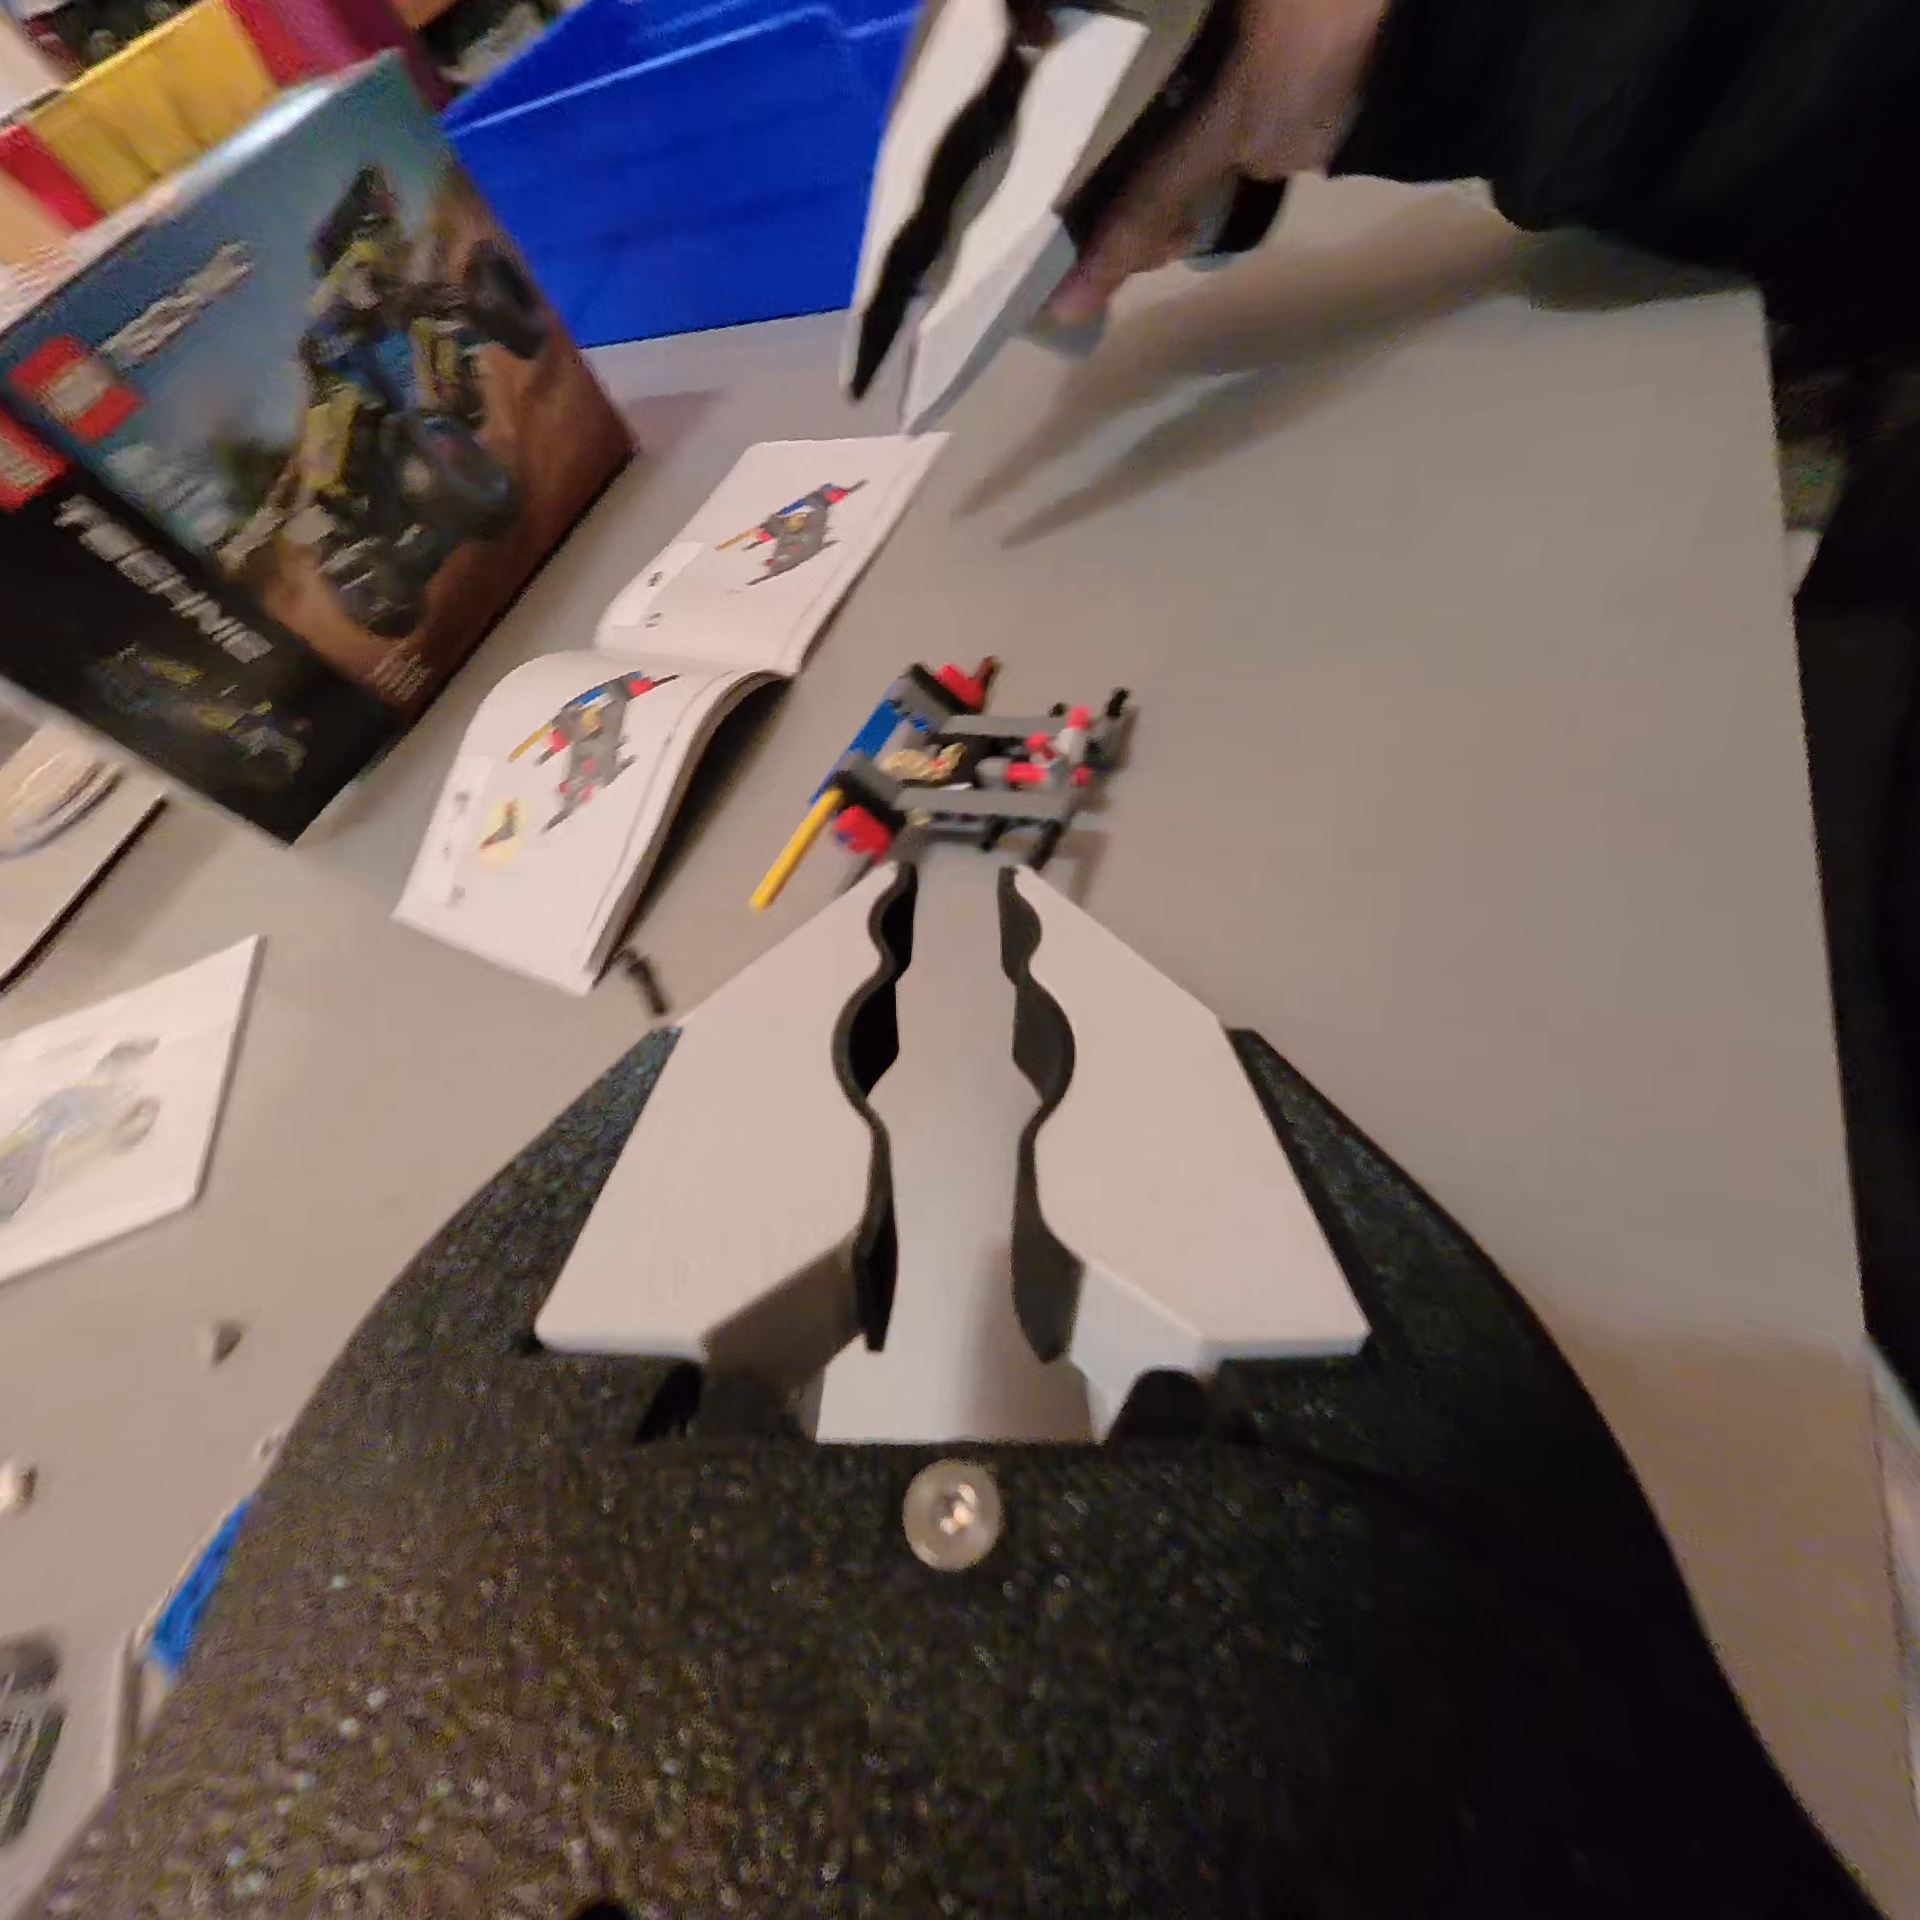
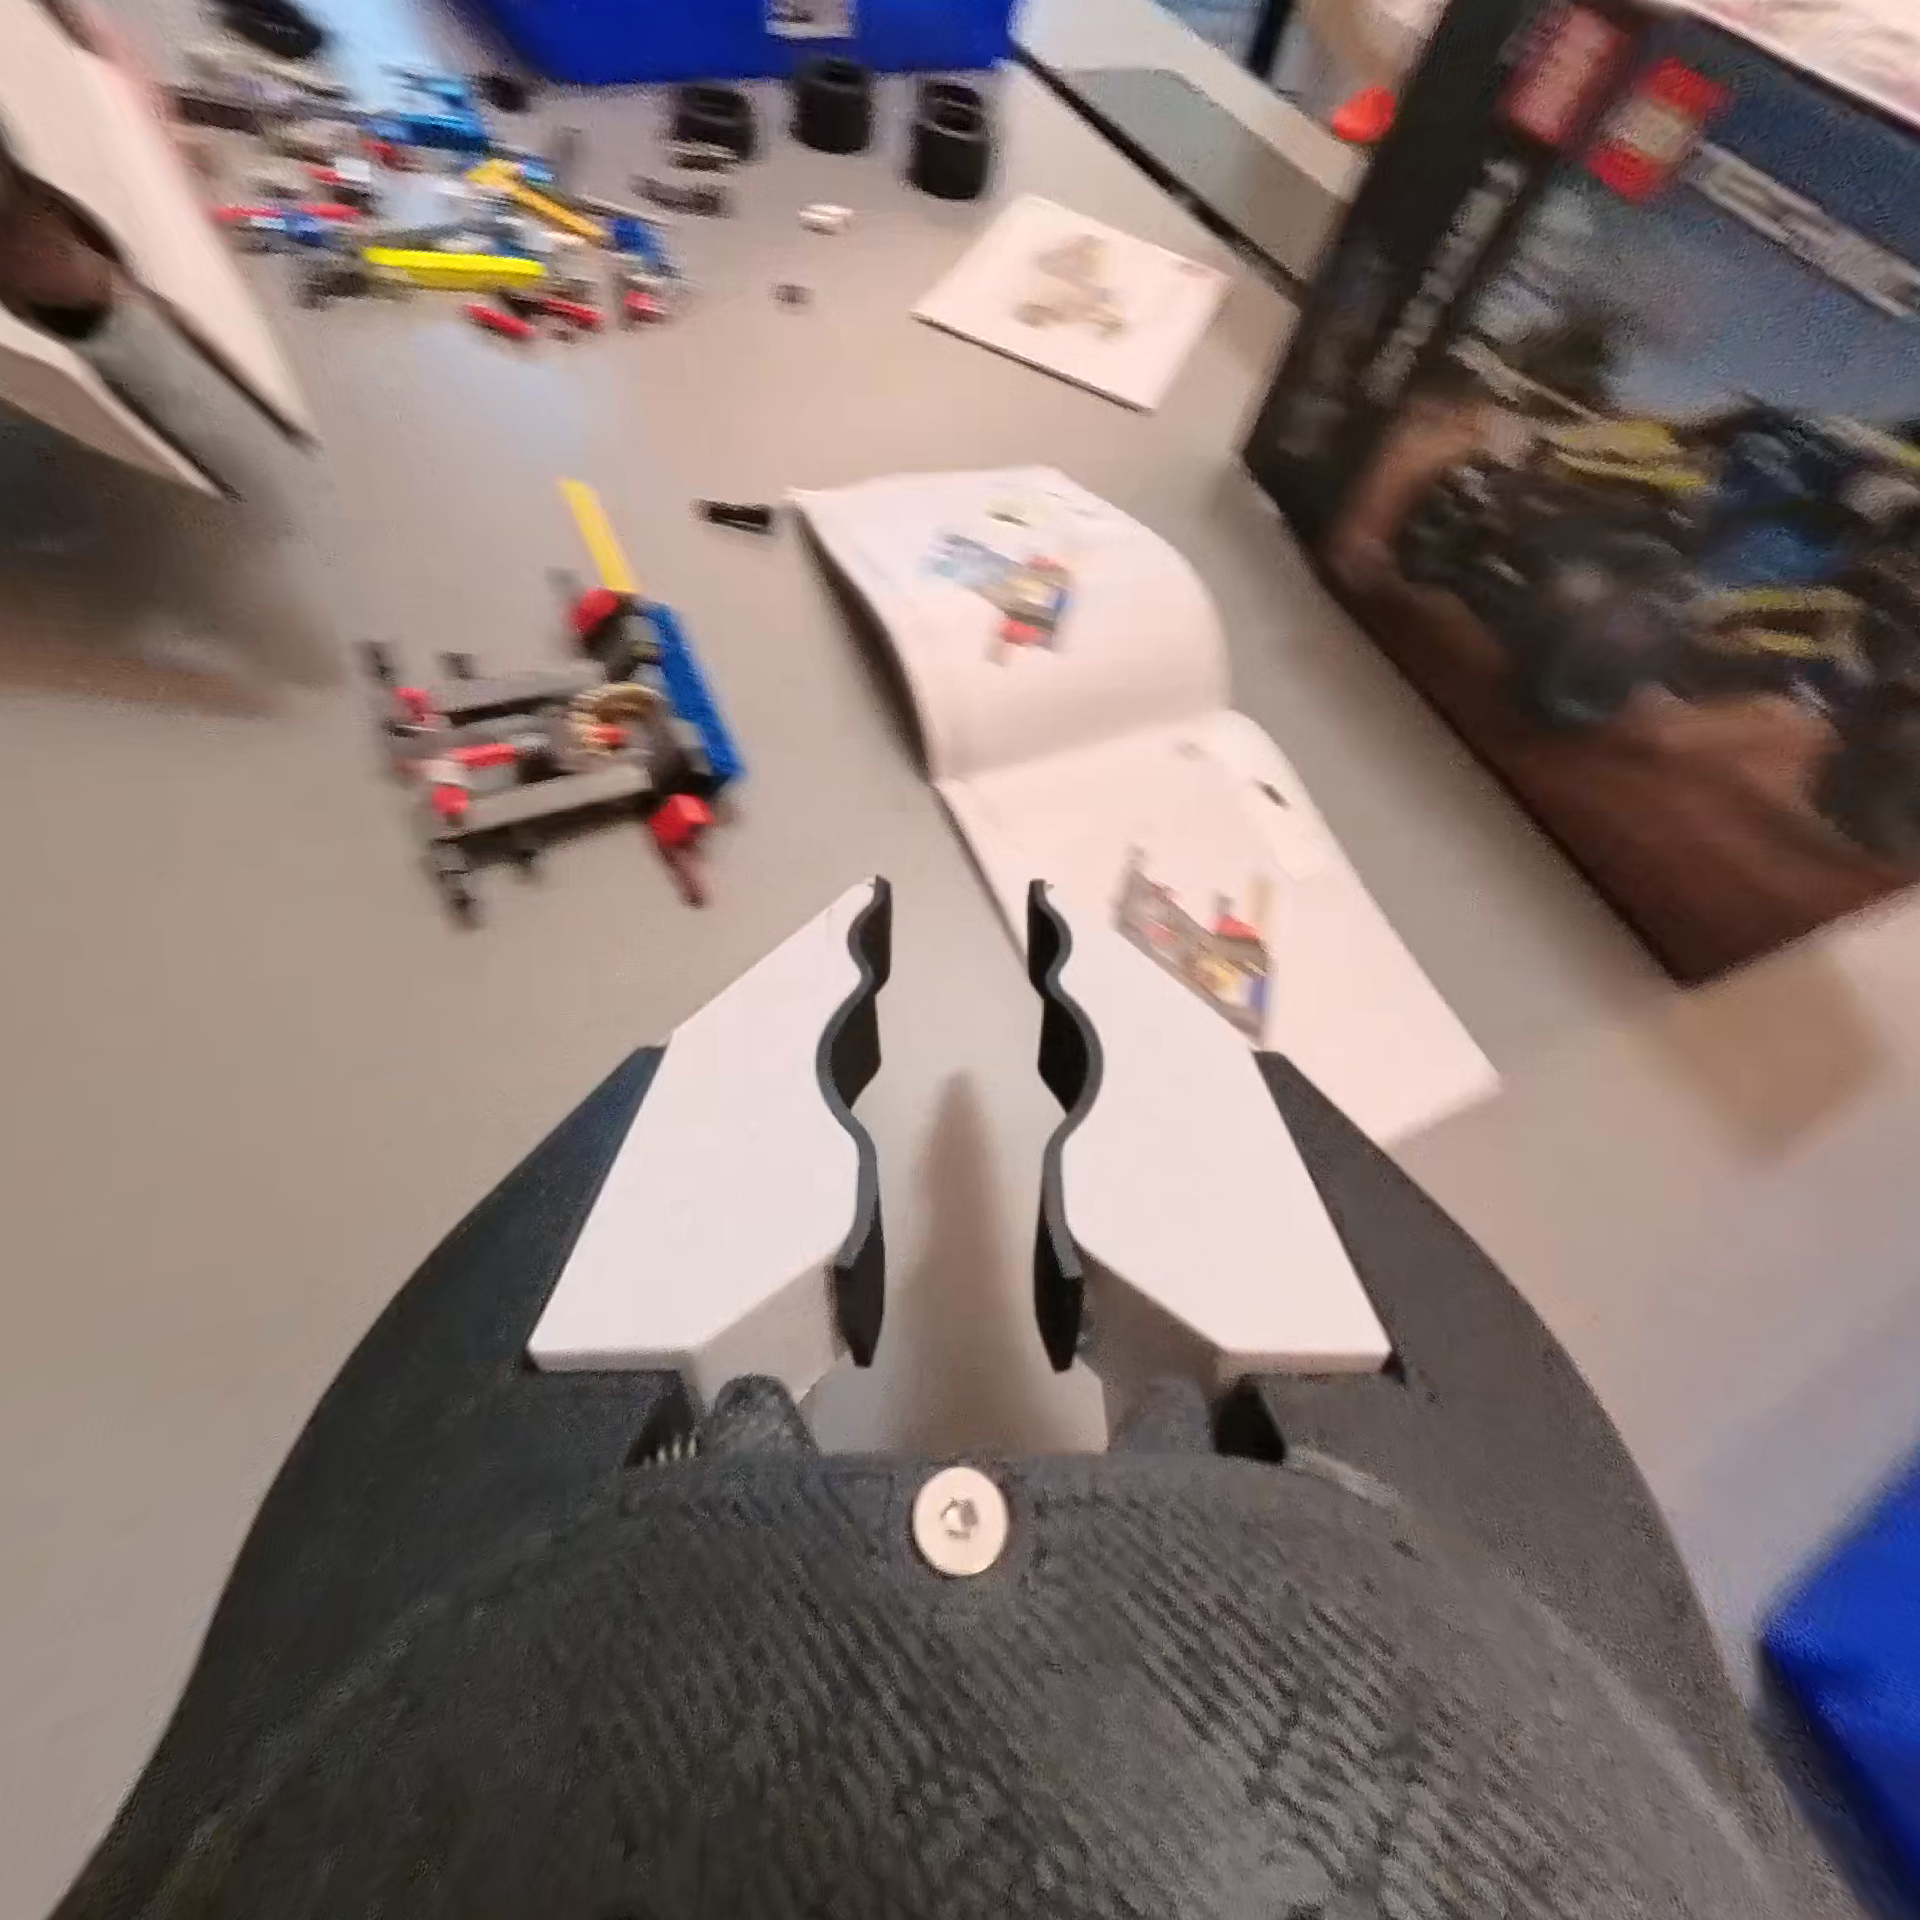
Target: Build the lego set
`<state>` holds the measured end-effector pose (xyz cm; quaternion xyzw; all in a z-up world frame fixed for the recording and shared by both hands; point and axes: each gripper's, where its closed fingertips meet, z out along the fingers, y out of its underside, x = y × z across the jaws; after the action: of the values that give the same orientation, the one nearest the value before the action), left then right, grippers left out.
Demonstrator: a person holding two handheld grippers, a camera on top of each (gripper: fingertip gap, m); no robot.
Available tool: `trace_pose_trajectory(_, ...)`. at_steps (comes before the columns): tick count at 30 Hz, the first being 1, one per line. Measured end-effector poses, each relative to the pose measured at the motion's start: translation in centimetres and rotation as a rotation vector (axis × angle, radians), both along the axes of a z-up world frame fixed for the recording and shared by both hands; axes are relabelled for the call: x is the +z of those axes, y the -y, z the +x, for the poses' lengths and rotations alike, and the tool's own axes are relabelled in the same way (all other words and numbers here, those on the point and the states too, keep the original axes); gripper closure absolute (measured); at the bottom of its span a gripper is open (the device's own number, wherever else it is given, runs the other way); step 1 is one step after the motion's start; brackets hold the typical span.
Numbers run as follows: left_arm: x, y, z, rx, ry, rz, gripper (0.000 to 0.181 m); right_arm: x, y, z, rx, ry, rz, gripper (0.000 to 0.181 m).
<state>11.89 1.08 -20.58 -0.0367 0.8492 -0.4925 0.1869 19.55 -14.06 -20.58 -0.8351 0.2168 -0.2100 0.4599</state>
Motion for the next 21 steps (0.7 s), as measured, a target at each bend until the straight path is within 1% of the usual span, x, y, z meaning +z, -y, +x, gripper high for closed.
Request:
trace_pose_trajectory(2, 0.6, -2.1, 1.4, 0.09, -0.017, -0.039, 0.171, -0.1, 2.2, 1.7, -0.121, 0.023, 0.012, 0.161)
trace_pose_trajectory(3, 0.8, -3.2, 2.2, 0.148, -0.025, -0.054, 0.172, -0.1, 2.8, 2.3, -0.159, 0.034, 0.03, 0.164)
trace_pose_trajectory(5, 1.1, -5.7, 3.8, 0.265, -0.041, -0.077, 0.172, -0.6, 3.4, 3.0, -0.199, 0.035, 0.069, 0.168)
trace_pose_trajectory(6, 1.2, -6.9, 4.4, 0.321, -0.049, -0.088, 0.172, -1.0, 3.6, 3.2, -0.207, 0.015, 0.051, 0.17)
trace_pose_trajectory(9, 1.9, -9.8, 5.7, 0.441, -0.055, -0.14, 0.17, -2.4, 3.6, 3.3, -0.193, -0.021, -0.029, 0.166)
trace_pose_trajectory(12, 2.6, -12.0, 6.6, 0.534, -0.051, -0.185, 0.16, -4.9, 2.7, 2.5, -0.12, -0.096, -0.172, 0.158)
trace_pose_trajectory(13, 2.7, -12.6, 6.9, 0.565, -0.051, -0.195, 0.153, -4.8, 2.4, 2.4, -0.111, -0.076, -0.178, 0.168)
trace_pose_trajectory(15, 3.0, -13.8, 7.3, 0.613, -0.046, -0.205, 0.142, -4.7, 2.6, 2.6, -0.124, -0.056, -0.189, 0.166)
trace_pose_trajectory(17, 3.2, -15.1, 7.6, 0.661, -0.037, -0.198, 0.132, -4.9, 2.3, 2.3, -0.098, -0.069, -0.186, 0.172)
trace_pose_trajectory(18, 3.3, -15.7, 7.7, 0.686, -0.032, -0.191, 0.129, -4.9, 2.2, 2.2, -0.091, -0.076, -0.183, 0.174)
trace_pose_trajectory(21, 3.3, -17.5, 8.2, 0.758, -0.025, -0.167, 0.133, -4.9, 2.2, 2.1, -0.084, -0.087, -0.178, 0.176)
